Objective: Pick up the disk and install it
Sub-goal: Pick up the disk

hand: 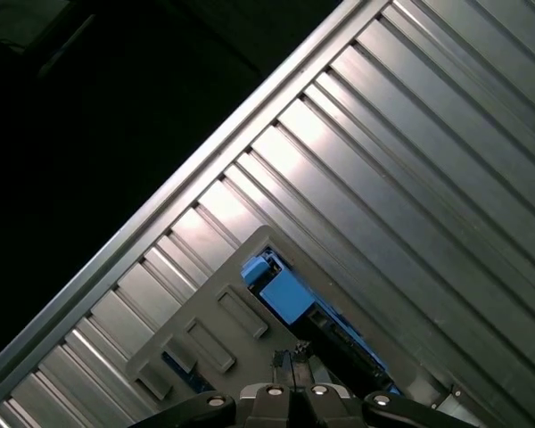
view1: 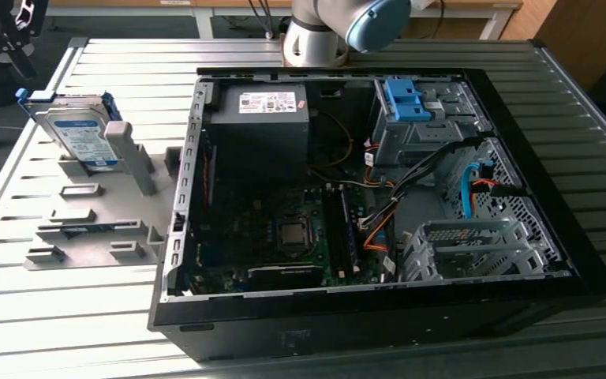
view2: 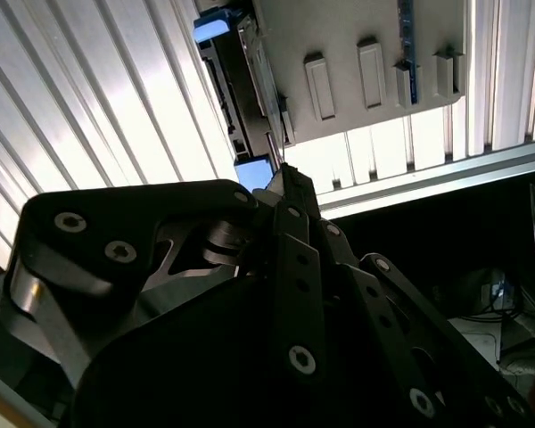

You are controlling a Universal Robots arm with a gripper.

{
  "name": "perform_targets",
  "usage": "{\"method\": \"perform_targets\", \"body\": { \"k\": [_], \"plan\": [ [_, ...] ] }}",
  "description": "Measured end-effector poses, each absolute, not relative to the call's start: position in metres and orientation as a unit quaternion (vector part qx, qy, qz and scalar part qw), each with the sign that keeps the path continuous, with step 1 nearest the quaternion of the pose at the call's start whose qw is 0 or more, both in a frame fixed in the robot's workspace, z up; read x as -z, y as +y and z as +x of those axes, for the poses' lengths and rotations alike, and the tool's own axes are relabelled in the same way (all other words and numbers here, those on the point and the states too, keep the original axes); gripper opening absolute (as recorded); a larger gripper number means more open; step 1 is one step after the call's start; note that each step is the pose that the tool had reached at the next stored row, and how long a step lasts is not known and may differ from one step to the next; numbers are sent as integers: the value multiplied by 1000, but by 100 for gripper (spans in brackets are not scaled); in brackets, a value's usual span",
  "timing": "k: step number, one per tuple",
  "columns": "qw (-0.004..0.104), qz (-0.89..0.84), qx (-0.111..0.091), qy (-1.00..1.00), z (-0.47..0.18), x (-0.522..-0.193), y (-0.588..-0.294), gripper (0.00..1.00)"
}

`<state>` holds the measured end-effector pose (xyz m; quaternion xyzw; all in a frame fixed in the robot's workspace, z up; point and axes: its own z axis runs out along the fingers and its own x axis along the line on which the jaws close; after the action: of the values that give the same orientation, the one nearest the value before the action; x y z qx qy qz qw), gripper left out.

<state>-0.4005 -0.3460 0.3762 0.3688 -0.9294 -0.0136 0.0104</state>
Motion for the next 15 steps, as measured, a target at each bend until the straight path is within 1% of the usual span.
{"method": "perform_targets", "body": {
  "k": [15],
  "plan": [
    [11, 413, 13, -911, -400, -376, -343, 11]
  ]
}}
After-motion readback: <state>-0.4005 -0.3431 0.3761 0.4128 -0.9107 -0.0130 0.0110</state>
